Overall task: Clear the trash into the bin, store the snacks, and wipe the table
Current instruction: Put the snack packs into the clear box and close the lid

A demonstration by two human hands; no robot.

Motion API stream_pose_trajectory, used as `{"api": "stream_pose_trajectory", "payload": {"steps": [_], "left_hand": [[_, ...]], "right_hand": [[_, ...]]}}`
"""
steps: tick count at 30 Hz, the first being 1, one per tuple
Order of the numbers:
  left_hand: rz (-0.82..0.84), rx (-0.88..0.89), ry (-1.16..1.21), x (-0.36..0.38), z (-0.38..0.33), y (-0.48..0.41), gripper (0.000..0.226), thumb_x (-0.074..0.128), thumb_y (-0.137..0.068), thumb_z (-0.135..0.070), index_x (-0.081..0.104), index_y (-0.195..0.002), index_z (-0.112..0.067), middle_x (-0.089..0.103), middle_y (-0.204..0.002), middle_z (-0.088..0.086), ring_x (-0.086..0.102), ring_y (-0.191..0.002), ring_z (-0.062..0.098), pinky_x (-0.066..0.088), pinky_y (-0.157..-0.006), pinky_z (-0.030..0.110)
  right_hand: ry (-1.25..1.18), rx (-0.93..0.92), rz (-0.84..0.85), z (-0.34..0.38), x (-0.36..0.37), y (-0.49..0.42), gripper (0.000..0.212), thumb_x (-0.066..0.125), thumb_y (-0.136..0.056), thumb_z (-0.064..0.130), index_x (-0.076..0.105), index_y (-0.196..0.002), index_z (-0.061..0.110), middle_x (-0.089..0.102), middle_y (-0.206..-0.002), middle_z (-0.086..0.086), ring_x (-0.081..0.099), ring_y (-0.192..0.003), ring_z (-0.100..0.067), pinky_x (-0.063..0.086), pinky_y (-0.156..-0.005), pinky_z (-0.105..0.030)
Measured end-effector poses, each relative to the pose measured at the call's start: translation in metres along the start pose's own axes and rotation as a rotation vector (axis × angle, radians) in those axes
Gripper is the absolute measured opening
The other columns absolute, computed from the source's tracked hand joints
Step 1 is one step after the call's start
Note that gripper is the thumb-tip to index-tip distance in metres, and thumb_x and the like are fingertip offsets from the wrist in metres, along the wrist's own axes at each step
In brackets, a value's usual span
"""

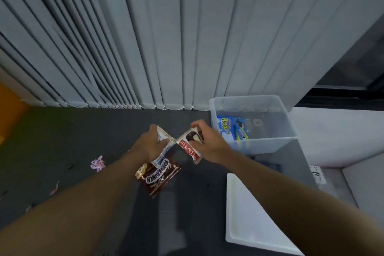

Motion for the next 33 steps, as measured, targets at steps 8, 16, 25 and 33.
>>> {"api": "stream_pose_trajectory", "payload": {"steps": [8, 16, 25, 33], "left_hand": [[-0.047, 0.089, 0.025, -0.004, -0.07, -0.029, 0.061, 0.057, -0.098, -0.039, 0.031, -0.144, -0.008, 0.051, -0.144, 0.019, 0.051, -0.129, 0.037, 0.042, -0.104, 0.04], [-0.01, 0.181, 0.043, 0.013, -0.138, -0.062, 0.03, 0.057, -0.097, -0.035, 0.041, -0.114, -0.016, 0.061, -0.116, 0.01, 0.056, -0.094, 0.024, 0.04, -0.079, 0.032], [0.135, 0.276, 0.008, 0.043, -0.165, -0.093, 0.029, 0.056, -0.098, -0.036, 0.044, -0.119, -0.019, 0.064, -0.098, 0.002, 0.063, -0.083, 0.015, 0.05, -0.066, 0.031], [0.181, 0.277, 0.011, 0.053, -0.157, -0.106, 0.03, 0.058, -0.099, -0.035, 0.046, -0.122, -0.021, 0.067, -0.101, 0.0, 0.065, -0.081, 0.009, 0.052, -0.064, 0.026]], "right_hand": [[0.03, -0.016, -0.373, -0.023, -0.087, -0.012, 0.022, 0.065, -0.091, 0.016, 0.062, -0.112, 0.022, 0.064, -0.107, 0.0, 0.061, -0.098, -0.018, 0.051, -0.086, -0.032], [0.059, 0.245, -0.479, -0.105, -0.143, -0.016, 0.023, 0.063, -0.094, 0.018, 0.059, -0.117, 0.017, 0.06, -0.112, -0.006, 0.059, -0.095, -0.016, 0.045, -0.075, -0.019], [0.207, 0.465, -0.381, -0.173, -0.158, -0.029, 0.029, 0.061, -0.091, 0.005, 0.059, -0.119, 0.013, 0.054, -0.113, -0.003, 0.054, -0.102, -0.019, 0.044, -0.085, -0.029], [0.215, 0.58, -0.245, -0.204, -0.146, -0.06, 0.045, 0.065, -0.089, 0.003, 0.051, -0.131, 0.011, 0.058, -0.12, -0.006, 0.055, -0.117, -0.027, 0.044, -0.095, -0.033]]}}
Point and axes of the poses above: each hand's wrist, its own y-axis away from the middle knuckle, its own x-axis out of the palm, z = x × y, the point moved 6 cm from there along -y, towards the middle knuckle
